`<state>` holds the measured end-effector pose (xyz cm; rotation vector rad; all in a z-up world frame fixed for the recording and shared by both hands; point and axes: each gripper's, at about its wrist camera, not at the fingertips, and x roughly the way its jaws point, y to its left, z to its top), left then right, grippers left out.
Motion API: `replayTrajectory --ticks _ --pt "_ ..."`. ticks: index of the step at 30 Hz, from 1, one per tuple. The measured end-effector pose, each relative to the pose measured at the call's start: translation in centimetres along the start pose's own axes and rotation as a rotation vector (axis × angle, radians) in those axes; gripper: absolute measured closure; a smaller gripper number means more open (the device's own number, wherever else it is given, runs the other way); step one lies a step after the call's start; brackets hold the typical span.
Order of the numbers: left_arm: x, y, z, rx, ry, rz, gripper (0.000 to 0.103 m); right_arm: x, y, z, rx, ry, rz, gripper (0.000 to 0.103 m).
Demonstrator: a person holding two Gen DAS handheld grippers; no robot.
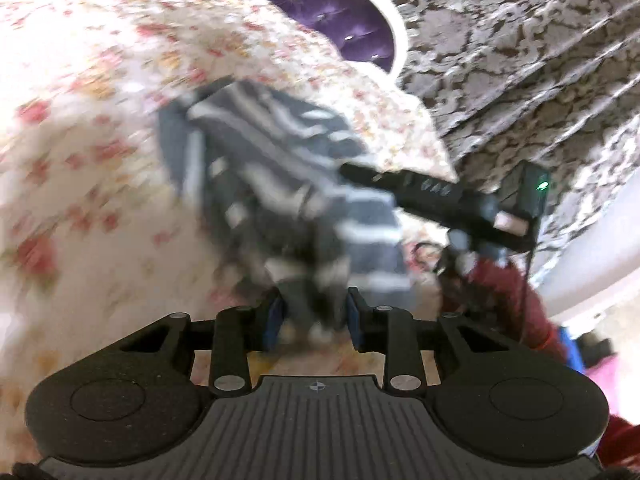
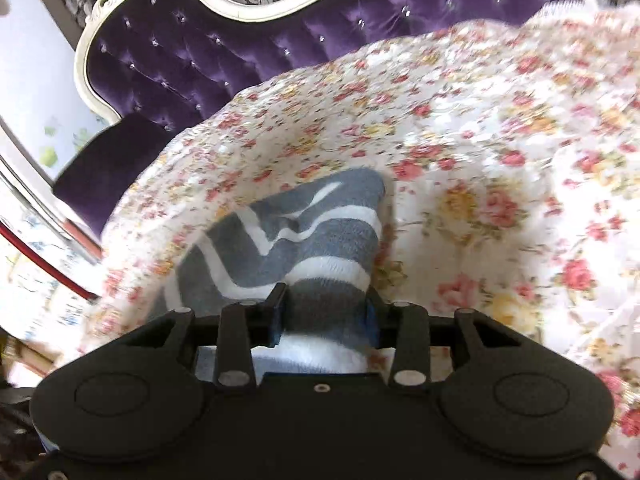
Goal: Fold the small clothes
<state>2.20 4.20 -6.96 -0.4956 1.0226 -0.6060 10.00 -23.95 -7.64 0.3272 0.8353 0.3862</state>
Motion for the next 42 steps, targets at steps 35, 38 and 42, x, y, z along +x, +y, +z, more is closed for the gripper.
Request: replayTrajectory --ticks 35,38,42 --pt "2.5 -2.5 -1.7 0.237 -0.322 0.518 0.025 -4.7 1.3 -2.3 -0.087 -0.206 -0.161 0.000" --pt "2.5 -2.5 -1.7 0.231 -0.321 0.516 0.025 -2.4 1.4 -1.1 -0.127 -0.161 -0.236 0.000" --pt "2.9 -2.4 -1.5 0.210 -0.321 0.514 0.022 0.8 0.8 -1.2 -0.150 -0.072 -0.279 0.001"
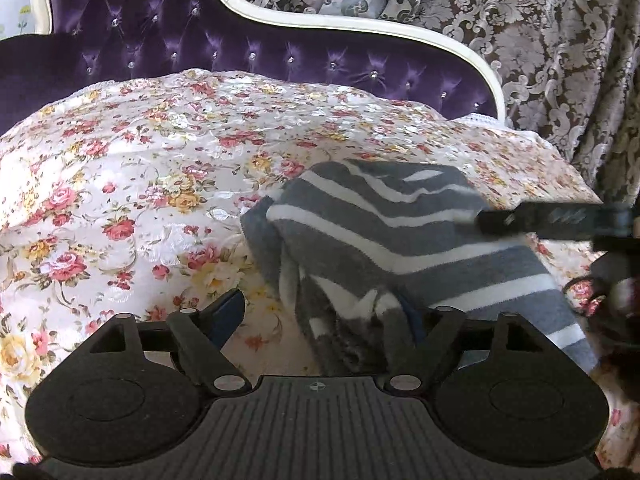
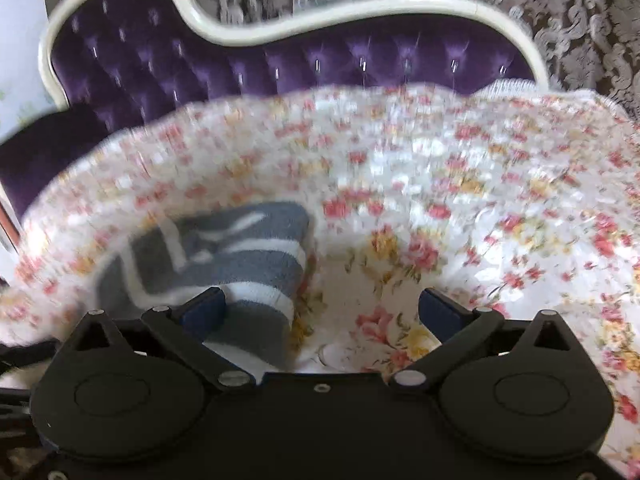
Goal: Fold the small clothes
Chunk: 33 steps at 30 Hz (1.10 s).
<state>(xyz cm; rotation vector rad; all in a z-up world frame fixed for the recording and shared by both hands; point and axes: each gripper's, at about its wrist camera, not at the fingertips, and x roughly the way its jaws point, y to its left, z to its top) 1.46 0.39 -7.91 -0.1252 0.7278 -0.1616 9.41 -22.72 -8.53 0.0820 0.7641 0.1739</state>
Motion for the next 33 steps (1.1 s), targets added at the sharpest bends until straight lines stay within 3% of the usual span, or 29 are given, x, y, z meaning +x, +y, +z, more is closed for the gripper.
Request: replayTrajectory --ticks 12,17,22,27,29,33 --pt "-1.1 -0.3 0.0 0.002 -0.022 0.047 0.017 -0.9 0.8 -1.0 -0.045 -0.025 -0.012 0.001" --pt "-3.5 -0.8 0.2 0.030 -0.072 0.102 0.017 -3.8 0.5 -0.4 -0.019 -0.121 0.003 0.000" --pt "-6.3 -2.1 1.5 0.082 -0.128 0.214 0.017 -7.7 0.1 -0.4 0.032 -0.191 0.059 0.000" --pt "-8.5 -4.2 2.2 0.139 -0.165 0.360 0.017 -10.2 0.0 -1.4 0.059 -0.183 0.094 0.000" --pt "-8.9 -4.6 2.2 0.151 -0.152 0.353 0.017 -11.2 0.1 -2.0 0.068 -0.178 0.100 0.001" --pt "-9.0 -4.5 1.9 0.109 -0.089 0.250 0.017 -12.3 1.1 -3.2 0.039 -0.125 0.073 0.001"
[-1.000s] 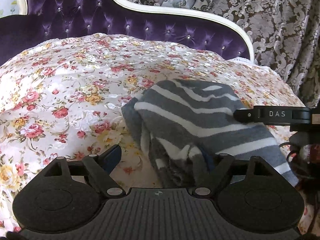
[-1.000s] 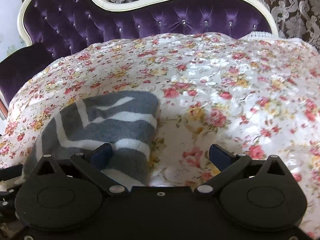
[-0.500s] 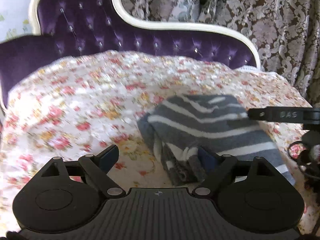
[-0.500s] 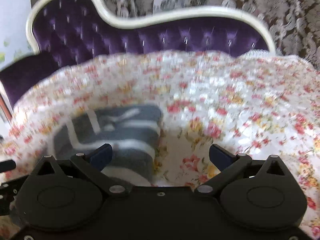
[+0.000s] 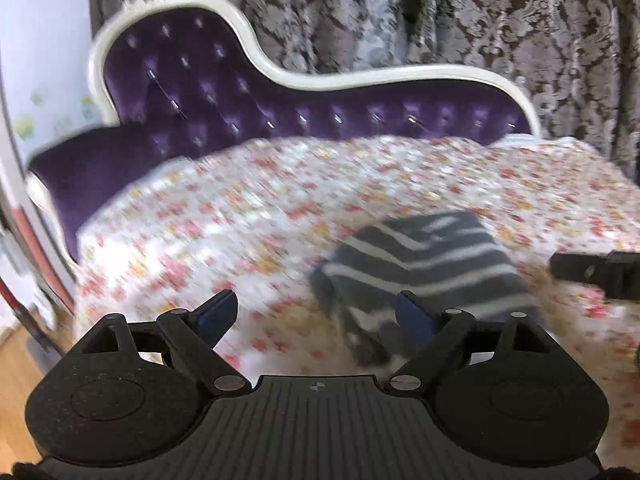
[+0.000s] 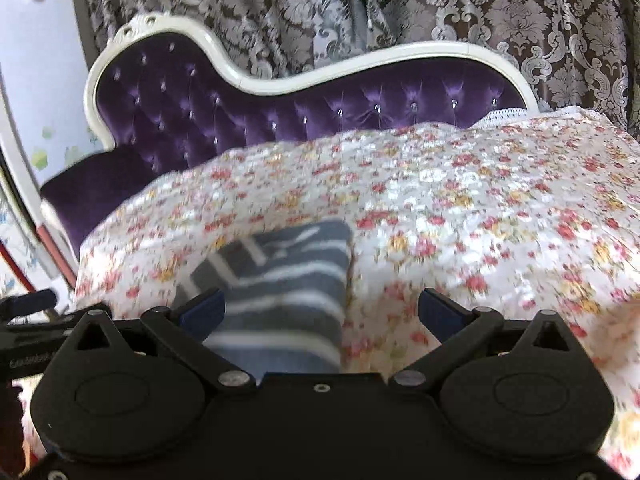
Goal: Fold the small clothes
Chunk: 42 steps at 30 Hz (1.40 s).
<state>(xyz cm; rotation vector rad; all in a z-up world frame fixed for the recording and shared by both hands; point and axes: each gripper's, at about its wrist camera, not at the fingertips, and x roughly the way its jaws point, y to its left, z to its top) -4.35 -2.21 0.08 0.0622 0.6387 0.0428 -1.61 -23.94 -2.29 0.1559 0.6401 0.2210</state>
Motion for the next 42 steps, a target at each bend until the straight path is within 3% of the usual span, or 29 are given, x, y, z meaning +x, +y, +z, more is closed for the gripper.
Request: replayTrajectory --ticks 7,17,42 --pt "-0.4 -0.4 -1.4 -0.002 0.041 -0.026 0.017 -1.3 0.7 -2.2 0.025 0.074 -0.079 0.001" --pt "-1.2 0.0 -3.0 -0.024 0.086 -0.038 0.017 -3.0 2.2 -4.3 -0.045 0.089 -0.053 0.001" --pt "-1.0 0.9 -4.3 -0.067 0.149 -0.041 0.017 -2.4 3.0 -4.6 -0.063 0.124 -0.033 0.001"
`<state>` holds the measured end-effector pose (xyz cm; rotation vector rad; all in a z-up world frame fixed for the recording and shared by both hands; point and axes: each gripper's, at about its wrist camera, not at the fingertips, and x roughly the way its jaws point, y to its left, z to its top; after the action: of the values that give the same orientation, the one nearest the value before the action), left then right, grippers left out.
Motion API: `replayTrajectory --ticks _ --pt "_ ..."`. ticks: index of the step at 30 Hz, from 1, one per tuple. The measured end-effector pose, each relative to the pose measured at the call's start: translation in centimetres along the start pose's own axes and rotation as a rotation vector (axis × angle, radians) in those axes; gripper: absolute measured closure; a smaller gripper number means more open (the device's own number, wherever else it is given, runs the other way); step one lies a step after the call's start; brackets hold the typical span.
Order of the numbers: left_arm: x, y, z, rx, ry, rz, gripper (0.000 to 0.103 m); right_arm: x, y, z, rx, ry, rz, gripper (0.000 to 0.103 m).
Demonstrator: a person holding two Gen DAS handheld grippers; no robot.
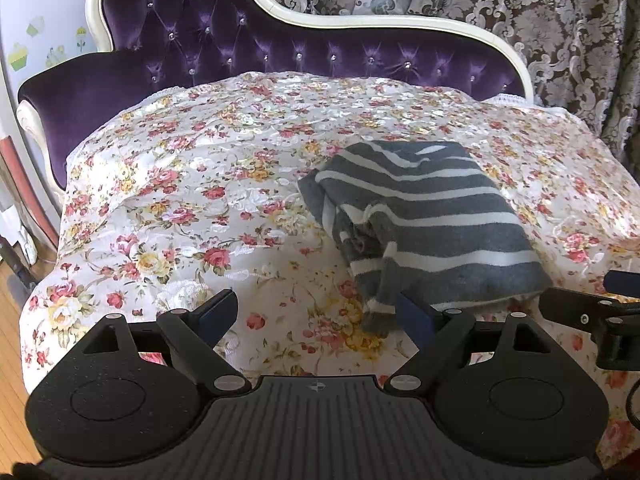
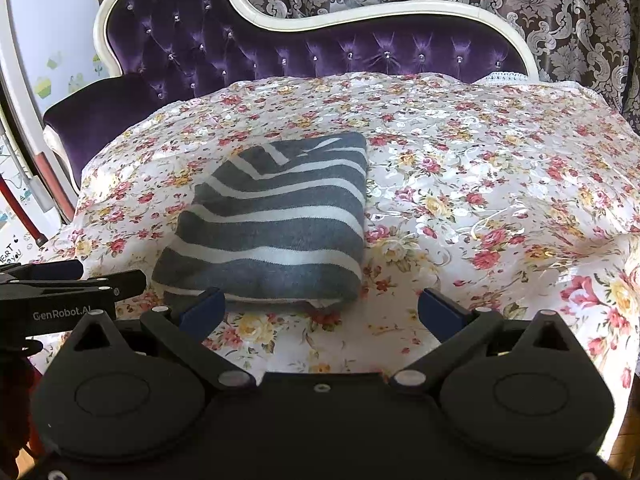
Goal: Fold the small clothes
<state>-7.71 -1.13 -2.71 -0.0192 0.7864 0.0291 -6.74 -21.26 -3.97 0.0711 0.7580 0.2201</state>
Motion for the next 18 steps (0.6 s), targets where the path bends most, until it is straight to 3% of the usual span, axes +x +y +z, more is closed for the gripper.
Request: replayTrajectory --ticks 18 --pt "-0.10 0.28 -0.11 0.006 0.012 0.005 0.017 0.60 0.19 0.04 -0.011 0.022 -0.008 0.001"
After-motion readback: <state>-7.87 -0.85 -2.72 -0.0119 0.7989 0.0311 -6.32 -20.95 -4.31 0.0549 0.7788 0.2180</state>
